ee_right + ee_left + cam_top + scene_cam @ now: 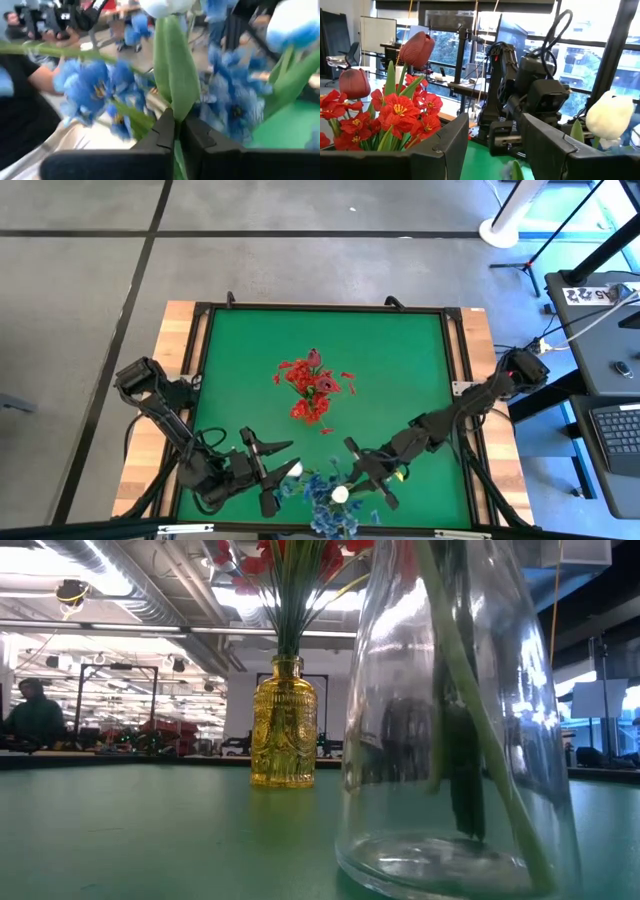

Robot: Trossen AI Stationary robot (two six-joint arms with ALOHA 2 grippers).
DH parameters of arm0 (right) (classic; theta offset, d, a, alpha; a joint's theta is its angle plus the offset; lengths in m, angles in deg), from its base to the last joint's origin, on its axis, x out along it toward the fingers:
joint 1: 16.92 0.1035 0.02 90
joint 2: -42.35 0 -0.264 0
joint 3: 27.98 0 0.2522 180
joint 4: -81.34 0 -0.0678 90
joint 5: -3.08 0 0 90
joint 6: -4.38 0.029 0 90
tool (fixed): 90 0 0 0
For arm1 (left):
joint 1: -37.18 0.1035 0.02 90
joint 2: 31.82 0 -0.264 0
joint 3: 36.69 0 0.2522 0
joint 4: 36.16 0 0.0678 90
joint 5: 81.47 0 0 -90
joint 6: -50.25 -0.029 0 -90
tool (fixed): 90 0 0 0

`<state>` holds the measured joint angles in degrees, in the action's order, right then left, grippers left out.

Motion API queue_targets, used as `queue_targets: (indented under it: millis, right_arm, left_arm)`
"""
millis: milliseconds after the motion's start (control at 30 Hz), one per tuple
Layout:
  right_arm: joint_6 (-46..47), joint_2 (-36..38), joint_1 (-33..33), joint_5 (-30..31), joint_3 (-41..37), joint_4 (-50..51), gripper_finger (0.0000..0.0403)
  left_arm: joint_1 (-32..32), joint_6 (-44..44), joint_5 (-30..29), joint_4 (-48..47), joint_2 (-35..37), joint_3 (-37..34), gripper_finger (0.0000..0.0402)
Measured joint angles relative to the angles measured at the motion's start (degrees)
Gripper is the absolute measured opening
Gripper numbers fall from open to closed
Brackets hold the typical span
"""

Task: Sort flowers into vase by color
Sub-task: Put the white tulip into the transparent vase, then return to Home Position

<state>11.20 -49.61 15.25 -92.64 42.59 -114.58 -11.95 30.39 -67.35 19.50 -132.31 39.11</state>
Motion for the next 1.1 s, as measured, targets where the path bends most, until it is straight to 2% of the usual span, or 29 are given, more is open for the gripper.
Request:
queue_targets:
  millis: [133,267,433,567,667,867,933,1000,1100]
  right_arm:
    - [1.78,0.09,-0.84,-4.04,-0.16,3.43,0.006]
    - [2.34,0.27,-0.83,-3.62,-0.14,5.76,0.0142]
    - [5.01,3.04,-1.56,-2.42,0.38,17.63,0.0245]
    - [6.3,6.39,-1.54,-2.26,0.45,21.3,0.0299]
    - [8.16,9.98,-1.43,-2.29,0.51,24.05,0.0316]
    - [8.13,17.67,-1.45,0.92,0.53,31.72,0.0314]
    - [7.64,20.27,-1.45,3.48,0.53,34.52,0.0309]
    - [6.37,22.95,-1.43,8.49,0.33,37.62,0.0303]
    - [3.76,27.89,-1.47,14.45,-2.5,38.11,0.0288]
  left_arm:
    - [0.11,-0.15,0.37,-0.02,0.0,0.0,0.0175]
    - [0.37,-0.18,0.35,-0.02,0.0,0.0,0.0175]
    - [0.37,-0.18,0.32,-0.04,0.0,0.0,0.0175]
    - [0.37,-0.26,-0.08,-0.07,0.0,0.0,0.0175]
    - [0.37,-0.96,-0.14,-0.23,0.0,0.0,0.0175]
    - [0.22,-2.62,-1.74,-0.31,0.0,0.0,0.0175]
    - [-0.15,-5.95,-4.13,-0.38,0.0,0.0,0.0175]
    - [-0.39,-8.91,-7.31,-0.24,0.0,-0.02,0.0172]
    - [-0.58,-13.62,-7.86,2.66,0.01,-0.04,0.0162]
